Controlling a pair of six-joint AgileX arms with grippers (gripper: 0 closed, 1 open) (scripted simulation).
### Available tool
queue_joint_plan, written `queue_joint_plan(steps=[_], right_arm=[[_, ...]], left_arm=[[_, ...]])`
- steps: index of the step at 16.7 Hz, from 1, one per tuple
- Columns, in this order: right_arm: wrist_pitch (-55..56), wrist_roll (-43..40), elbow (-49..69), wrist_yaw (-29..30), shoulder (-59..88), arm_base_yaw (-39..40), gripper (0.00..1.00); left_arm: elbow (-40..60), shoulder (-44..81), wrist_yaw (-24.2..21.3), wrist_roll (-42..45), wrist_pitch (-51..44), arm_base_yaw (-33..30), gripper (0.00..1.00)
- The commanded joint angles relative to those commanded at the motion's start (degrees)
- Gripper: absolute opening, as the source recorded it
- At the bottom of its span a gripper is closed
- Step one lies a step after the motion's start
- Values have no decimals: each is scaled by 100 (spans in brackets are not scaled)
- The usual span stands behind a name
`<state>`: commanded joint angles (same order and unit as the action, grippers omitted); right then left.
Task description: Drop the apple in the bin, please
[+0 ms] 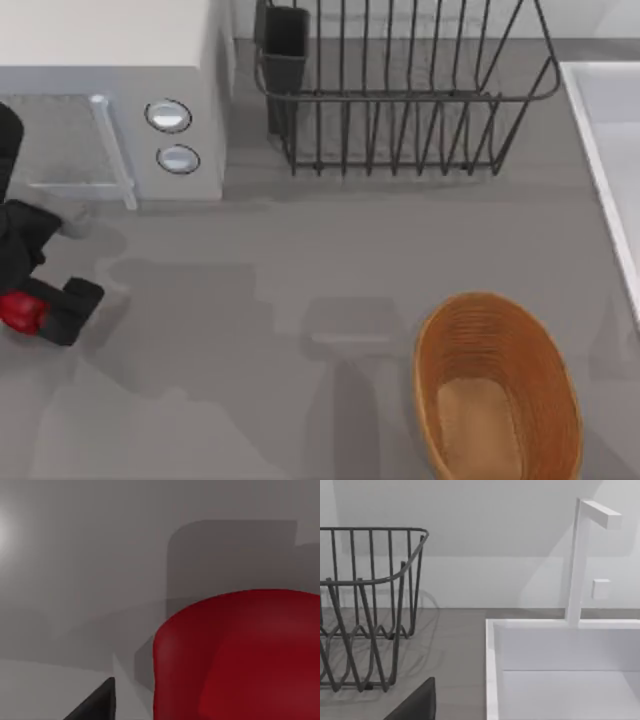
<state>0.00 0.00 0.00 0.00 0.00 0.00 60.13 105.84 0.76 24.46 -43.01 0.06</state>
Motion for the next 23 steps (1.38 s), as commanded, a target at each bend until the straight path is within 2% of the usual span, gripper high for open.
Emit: queue_joint_plan(steps=[8, 21, 23], right_arm=[[0, 0, 0, 0, 0, 0, 100], [0, 0, 0, 0, 0, 0, 100], [0, 0, 0, 0, 0, 0, 100]], left_arm=[[167, 362, -3, -2, 241, -9, 100], [167, 362, -3, -2, 241, -9, 2], [167, 362, -3, -2, 241, -9, 0]])
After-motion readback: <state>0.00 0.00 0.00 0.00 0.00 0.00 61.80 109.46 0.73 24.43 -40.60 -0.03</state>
